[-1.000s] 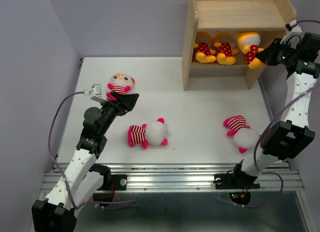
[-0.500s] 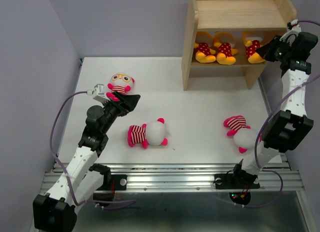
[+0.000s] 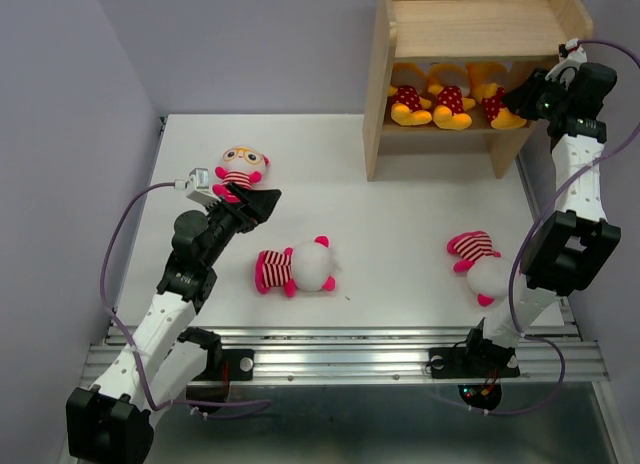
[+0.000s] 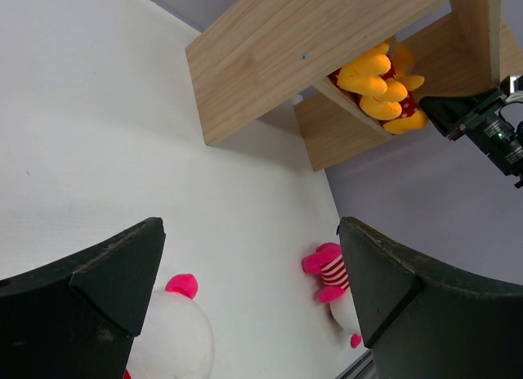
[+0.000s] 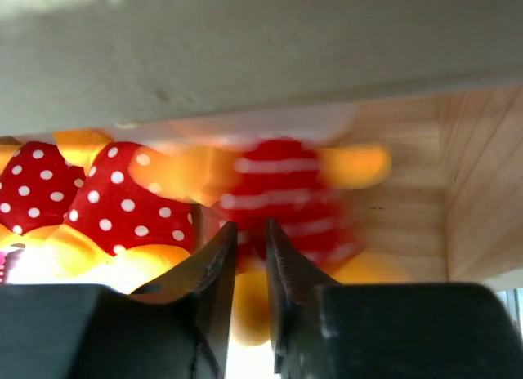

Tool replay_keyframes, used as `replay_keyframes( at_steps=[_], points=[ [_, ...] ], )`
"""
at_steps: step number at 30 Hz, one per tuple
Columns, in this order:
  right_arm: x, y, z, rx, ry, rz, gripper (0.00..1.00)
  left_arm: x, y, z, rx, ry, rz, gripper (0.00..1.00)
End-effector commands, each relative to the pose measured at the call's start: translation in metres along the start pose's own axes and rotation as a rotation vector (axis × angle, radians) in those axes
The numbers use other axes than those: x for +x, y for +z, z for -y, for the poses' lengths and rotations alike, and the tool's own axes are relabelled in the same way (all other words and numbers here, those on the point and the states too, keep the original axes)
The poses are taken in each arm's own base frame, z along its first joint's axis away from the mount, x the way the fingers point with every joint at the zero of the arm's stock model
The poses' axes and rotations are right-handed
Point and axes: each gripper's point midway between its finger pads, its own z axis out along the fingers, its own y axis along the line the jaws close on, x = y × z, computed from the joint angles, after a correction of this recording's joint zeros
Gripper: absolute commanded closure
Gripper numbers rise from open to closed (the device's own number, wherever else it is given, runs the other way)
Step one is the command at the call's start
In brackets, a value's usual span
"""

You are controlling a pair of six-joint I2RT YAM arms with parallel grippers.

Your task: Place and organize the stuffed toys onto the shelf

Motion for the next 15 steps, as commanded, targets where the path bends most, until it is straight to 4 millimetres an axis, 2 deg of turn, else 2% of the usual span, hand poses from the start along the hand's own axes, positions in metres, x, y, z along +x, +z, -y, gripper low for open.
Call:
replay_keyframes(
  at_steps=[1, 3, 10, 15],
  points=[
    [-0.011, 0.005, -0.002, -0.005, -0.054, 0.04, 0.7, -0.009, 0.001, 0.012, 0.05, 0.015, 0.03, 0.01],
    [-0.006, 0.004, -0.001, -0.002, -0.057, 0.032, 0.62, -0.01, 0.001, 0.013, 0.052, 0.017, 0.03, 0.01],
    [-0.002, 0.0, -0.001, 0.007, -0.074, 0.027, 0.45, -0.009, 0.004, 0.014, 0.058, 0.015, 0.02, 0.01],
    [-0.015, -0.009, -0.009, -0.005, -0.111, 0.06, 0.36, -0.01, 0.003, 0.015, 0.063, 0.018, 0.023, 0.01]
  ],
)
